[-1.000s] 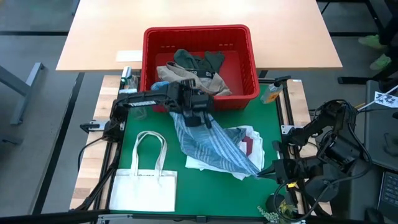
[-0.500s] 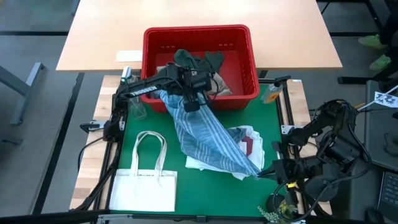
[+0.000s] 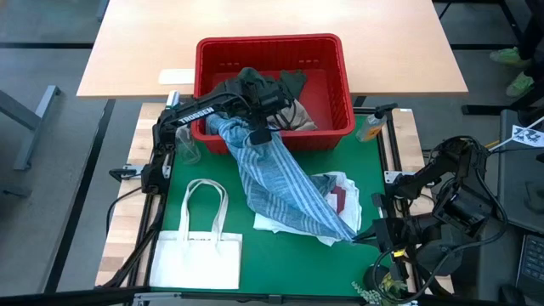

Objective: Fold Laundry from Bin
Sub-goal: Fold the blue checkered polo shirt

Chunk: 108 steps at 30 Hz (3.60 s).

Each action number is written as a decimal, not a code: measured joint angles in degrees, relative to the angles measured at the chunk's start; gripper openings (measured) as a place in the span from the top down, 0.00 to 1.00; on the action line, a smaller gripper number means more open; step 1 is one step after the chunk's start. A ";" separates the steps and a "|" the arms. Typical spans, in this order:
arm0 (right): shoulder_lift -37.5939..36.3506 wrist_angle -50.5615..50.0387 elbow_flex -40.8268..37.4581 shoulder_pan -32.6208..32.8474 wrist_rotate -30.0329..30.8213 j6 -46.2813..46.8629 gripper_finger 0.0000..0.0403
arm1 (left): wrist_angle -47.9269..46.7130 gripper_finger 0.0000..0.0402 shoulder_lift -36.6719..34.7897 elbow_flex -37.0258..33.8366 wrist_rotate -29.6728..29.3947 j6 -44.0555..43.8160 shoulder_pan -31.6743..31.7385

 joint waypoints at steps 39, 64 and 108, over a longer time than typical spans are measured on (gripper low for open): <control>-25.25 12.10 0.11 -0.05 32.13 -20.03 1.00 | 21.10 1.00 -25.36 0.05 -23.37 -13.60 -14.21; -37.40 44.63 7.95 -0.04 26.05 -58.72 1.00 | 64.39 1.00 -26.80 0.04 -24.84 5.59 -16.21; -37.62 8.34 13.19 -0.07 13.75 -31.92 1.00 | 33.21 1.00 -28.61 0.13 -20.51 -5.16 -31.76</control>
